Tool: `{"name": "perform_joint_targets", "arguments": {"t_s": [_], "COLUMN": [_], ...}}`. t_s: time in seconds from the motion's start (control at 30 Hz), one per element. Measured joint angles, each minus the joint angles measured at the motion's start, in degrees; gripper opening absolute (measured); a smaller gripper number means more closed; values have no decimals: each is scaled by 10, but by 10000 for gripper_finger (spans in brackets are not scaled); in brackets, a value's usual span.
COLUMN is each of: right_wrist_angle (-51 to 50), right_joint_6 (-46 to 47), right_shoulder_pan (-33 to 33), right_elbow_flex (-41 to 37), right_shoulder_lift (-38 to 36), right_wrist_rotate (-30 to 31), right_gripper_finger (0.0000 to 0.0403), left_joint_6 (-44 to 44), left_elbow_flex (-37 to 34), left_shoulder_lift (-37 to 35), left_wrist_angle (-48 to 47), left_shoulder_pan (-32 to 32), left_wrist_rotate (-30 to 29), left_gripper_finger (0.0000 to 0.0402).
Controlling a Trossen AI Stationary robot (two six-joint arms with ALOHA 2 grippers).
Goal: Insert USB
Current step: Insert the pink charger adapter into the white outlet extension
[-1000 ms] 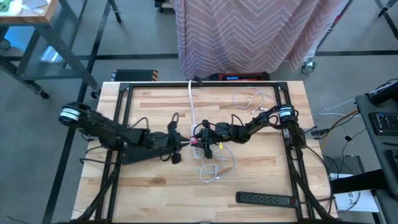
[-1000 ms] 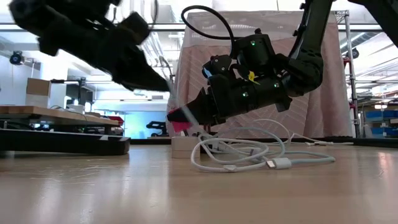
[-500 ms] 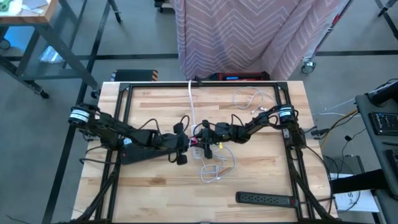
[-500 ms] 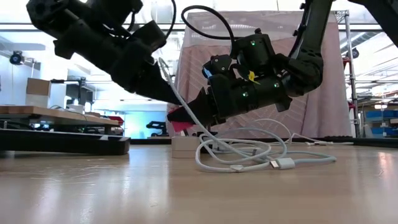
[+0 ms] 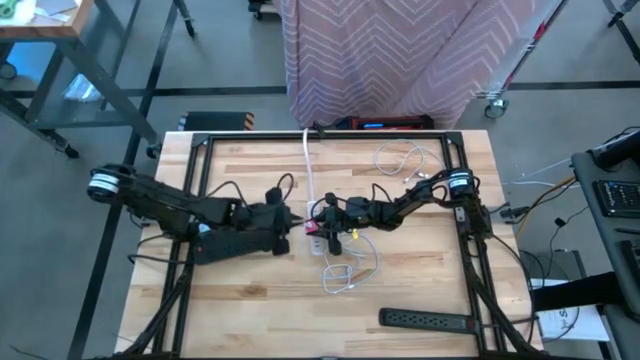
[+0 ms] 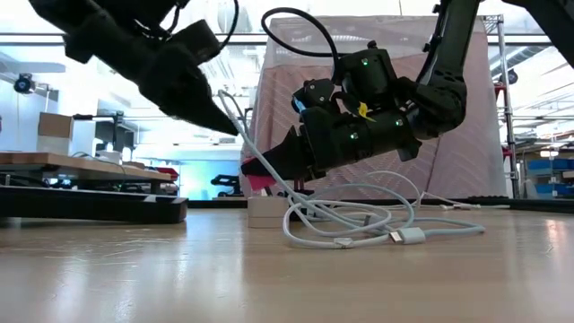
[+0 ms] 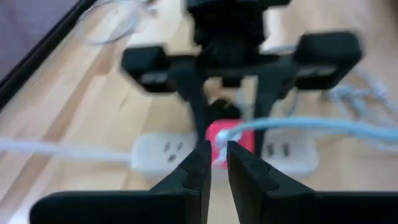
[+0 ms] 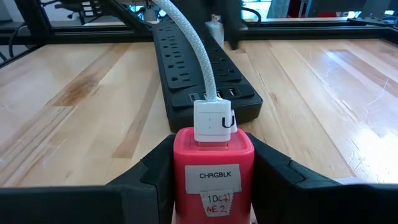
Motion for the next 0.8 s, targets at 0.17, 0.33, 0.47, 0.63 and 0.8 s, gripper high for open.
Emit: {"name": "perform_joint_targets", "arguments": {"t_s": [0.17,0.33,0.47,0.63,0.8], "right_wrist_angle": [-3,-7,-8,-10,-15], "right_joint_6": [-1,-2,-1,0,-9], "right_shoulder_pan": [0,0,0,0,0], "right_elbow_flex": [0,0,0,-1,-2], "right_shoulder_lift": [0,0,0,-1,3], "right_wrist_rotate": [0,1,1,1,3], "right_gripper_finger": [134,134,134,134,177], "left_joint_6": [11,16,16,16,16], "left_elbow_flex": [-2,-2,-2,5,16], "left_shoulder_lift": [34,68,89,95,96], "left_wrist_angle": [20,60,80,78,88], "left_shoulder_pan": [12,20,23,24,24], "left_wrist_rotate": [34,35,35,35,35], "left_gripper_finger": [37,37,37,37,37]}}
